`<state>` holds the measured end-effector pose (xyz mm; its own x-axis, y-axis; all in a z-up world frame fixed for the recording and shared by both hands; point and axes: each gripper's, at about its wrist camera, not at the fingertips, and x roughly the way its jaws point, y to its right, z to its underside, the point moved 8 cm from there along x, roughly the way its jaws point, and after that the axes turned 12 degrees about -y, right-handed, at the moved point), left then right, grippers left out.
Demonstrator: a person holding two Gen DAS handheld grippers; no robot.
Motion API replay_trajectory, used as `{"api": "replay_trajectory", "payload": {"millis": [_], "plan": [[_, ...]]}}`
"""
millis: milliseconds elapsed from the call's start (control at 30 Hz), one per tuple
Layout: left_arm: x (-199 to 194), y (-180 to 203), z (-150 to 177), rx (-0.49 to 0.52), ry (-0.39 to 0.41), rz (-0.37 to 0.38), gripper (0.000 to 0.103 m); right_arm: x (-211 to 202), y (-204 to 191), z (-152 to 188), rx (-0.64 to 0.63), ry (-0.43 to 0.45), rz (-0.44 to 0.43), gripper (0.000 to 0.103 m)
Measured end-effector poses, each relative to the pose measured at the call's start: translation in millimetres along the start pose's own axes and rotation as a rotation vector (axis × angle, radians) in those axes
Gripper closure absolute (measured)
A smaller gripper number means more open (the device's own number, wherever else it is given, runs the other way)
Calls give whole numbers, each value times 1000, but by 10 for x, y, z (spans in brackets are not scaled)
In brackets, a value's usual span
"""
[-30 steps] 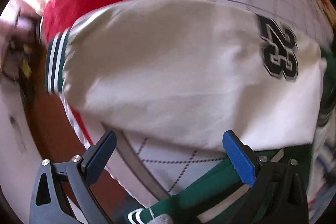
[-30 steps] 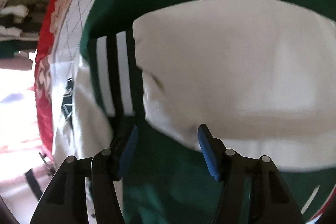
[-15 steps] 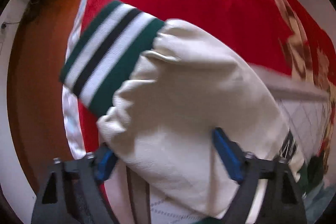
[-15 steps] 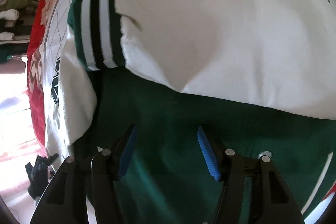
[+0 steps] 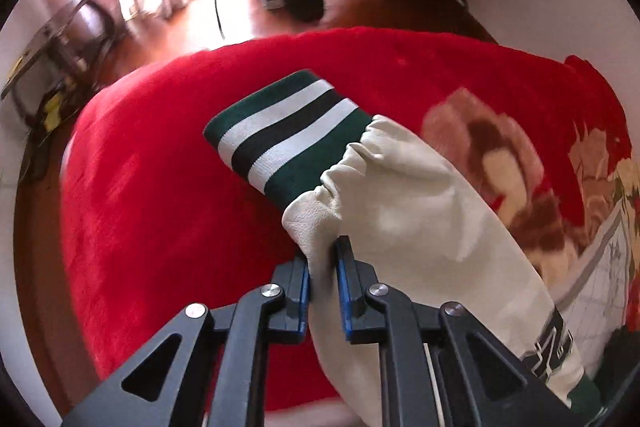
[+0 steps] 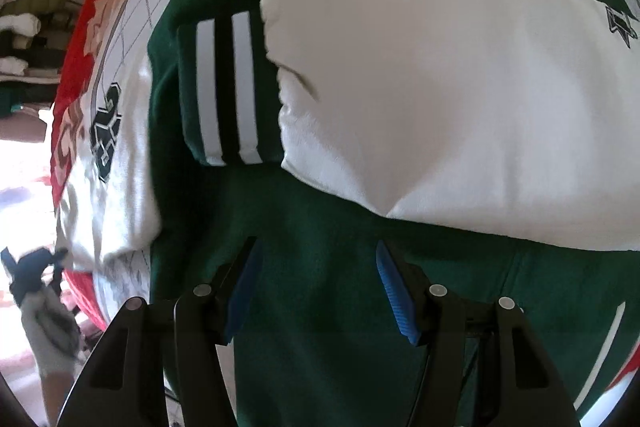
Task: Fold large clothes
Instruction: 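Grasp the cuff of the other white sleeve with the left tool, then fold that white sleeve across the jacket front with the left tool and release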
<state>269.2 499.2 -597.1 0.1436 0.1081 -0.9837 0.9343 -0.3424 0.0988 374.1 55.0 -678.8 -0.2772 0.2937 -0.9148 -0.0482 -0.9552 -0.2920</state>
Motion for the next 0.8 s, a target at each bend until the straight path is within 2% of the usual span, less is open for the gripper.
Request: {"api": "replay_trajectory", "payload": {"millis": [67, 133, 167, 200, 267, 333, 367, 467, 567, 633, 700, 800], "plan": [[95, 127, -133, 10, -7, 13, 94, 11, 52, -14, 21, 2, -1, 41], [133, 112, -98, 12, -29, 33, 93, 18, 99, -25, 46, 5, -7, 41], [171, 72, -75, 7, -39, 39, 89, 19, 130, -27, 54, 6, -9, 41], [187, 55, -61, 2, -52, 56, 73, 25, 156, -28, 63, 4, -13, 41], [232, 98, -2, 13, -82, 131, 52, 20, 196, -37, 81, 3, -28, 41], [206, 122, 52, 33, -66, 128, 51, -4, 229, -41, 93, 6, -43, 41], [176, 145, 63, 48, -48, 119, 54, -9, 238, -47, 96, 11, -44, 41], [52, 159, 79, 55, 6, 81, 95, -45, 271, -56, 107, 17, -45, 41], [-251, 278, 83, 77, 79, 82, 100, -93, 289, -27, 120, 24, -32, 39], [-575, 423, 130, 120, 149, 87, 101, -160, 270, -54, 123, 45, 26, 35], [-949, 598, 255, 195, 228, 54, 101, -325, 301, -75, 113, 94, 129, 32], [-1524, 944, 513, 333, 341, 10, 101, -492, 286, -139, 94, 153, 191, 29]]}}
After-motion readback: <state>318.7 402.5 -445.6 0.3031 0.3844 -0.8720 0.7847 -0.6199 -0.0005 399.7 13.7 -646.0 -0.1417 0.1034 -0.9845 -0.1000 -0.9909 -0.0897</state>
